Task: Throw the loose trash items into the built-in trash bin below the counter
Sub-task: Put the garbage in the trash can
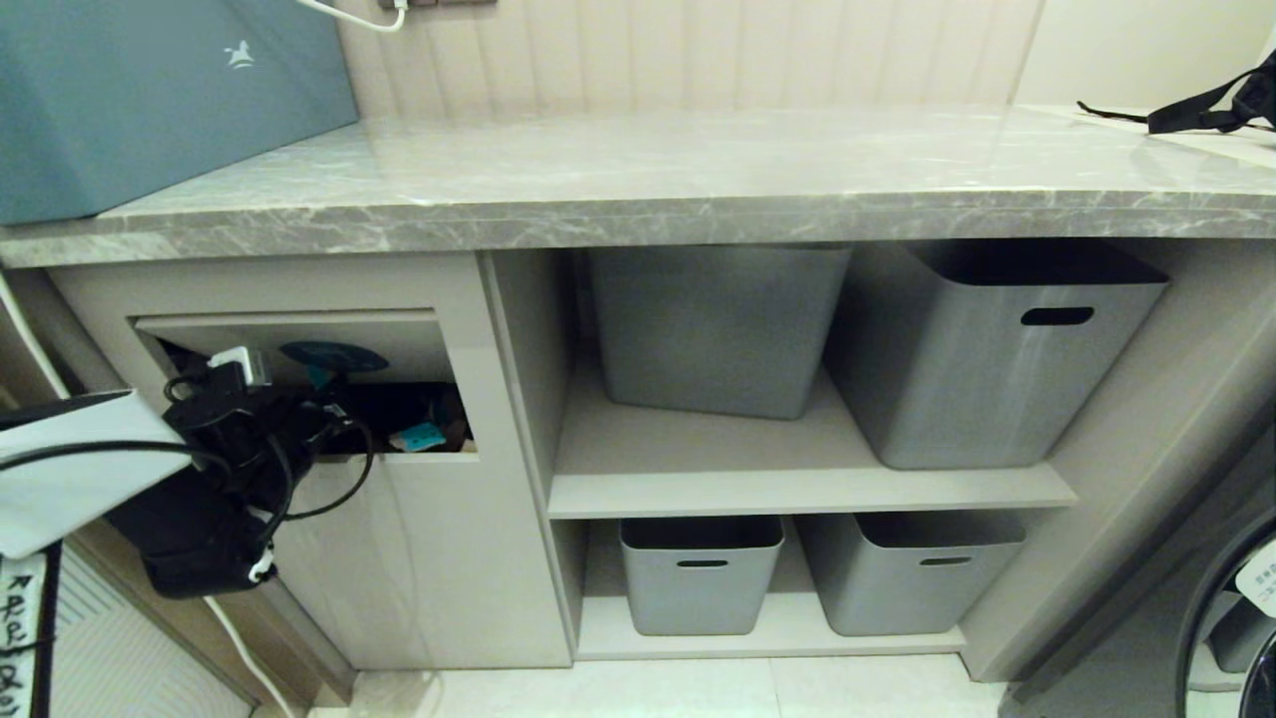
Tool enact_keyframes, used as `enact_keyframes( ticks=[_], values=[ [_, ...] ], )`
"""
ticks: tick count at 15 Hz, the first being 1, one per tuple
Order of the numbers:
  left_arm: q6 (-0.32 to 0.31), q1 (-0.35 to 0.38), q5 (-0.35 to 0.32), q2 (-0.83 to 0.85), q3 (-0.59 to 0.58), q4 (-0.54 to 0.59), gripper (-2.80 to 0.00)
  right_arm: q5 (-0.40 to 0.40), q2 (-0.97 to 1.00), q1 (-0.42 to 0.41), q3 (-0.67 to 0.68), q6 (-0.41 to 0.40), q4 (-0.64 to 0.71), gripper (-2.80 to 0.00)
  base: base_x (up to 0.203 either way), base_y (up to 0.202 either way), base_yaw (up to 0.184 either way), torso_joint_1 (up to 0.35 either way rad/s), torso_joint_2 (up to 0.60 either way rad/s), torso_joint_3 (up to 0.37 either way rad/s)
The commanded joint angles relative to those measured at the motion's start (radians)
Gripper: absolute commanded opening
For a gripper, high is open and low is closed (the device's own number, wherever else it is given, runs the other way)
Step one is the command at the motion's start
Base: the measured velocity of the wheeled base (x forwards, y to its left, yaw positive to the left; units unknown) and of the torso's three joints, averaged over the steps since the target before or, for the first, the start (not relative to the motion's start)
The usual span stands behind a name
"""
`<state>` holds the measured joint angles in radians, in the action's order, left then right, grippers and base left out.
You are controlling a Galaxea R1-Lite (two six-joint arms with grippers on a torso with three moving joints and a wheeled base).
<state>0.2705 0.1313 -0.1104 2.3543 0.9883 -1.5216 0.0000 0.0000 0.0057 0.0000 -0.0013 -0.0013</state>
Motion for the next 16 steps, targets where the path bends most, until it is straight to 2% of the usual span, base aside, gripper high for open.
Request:
enact_keyframes(
  ticks=[1,2,3,10,13,16],
  values=[
    [0.0,0.0,-0.001,0.023,0.029,-0.008,-2.8,0.0,-0.002,0.0,0.0,0.0,0.0,-2.8,0.0,0.0,0.0,0.0,0.0,0.0],
    [0.0,0.001,-0.002,0.032,0.045,-0.008,-2.8,0.0,-0.002,0.0,0.0,0.0,0.0,-2.8,0.0,0.0,0.0,0.0,0.0,0.0],
    [0.0,0.0,-0.002,0.034,0.056,-0.008,0.0,0.0,-0.002,0.0,0.0,0.0,0.0,-2.8,0.0,0.0,0.0,0.0,0.0,0.0],
    [-0.002,-0.019,0.002,0.031,0.054,-0.008,0.0,0.0,-0.002,0.0,0.0,0.0,0.0,-2.8,0.0,0.0,0.0,0.0,0.0,0.0],
    [-0.004,-0.015,0.006,-0.009,-0.031,-0.008,0.0,0.0,-0.002,0.0,0.0,0.0,0.0,-2.8,0.0,0.0,0.0,0.0,0.0,0.0],
    [-0.003,0.002,0.011,-0.119,-0.215,-0.008,0.0,0.0,-0.002,0.0,0.0,0.0,0.0,-2.8,0.0,0.0,0.0,0.0,0.0,0.0]
  ],
)
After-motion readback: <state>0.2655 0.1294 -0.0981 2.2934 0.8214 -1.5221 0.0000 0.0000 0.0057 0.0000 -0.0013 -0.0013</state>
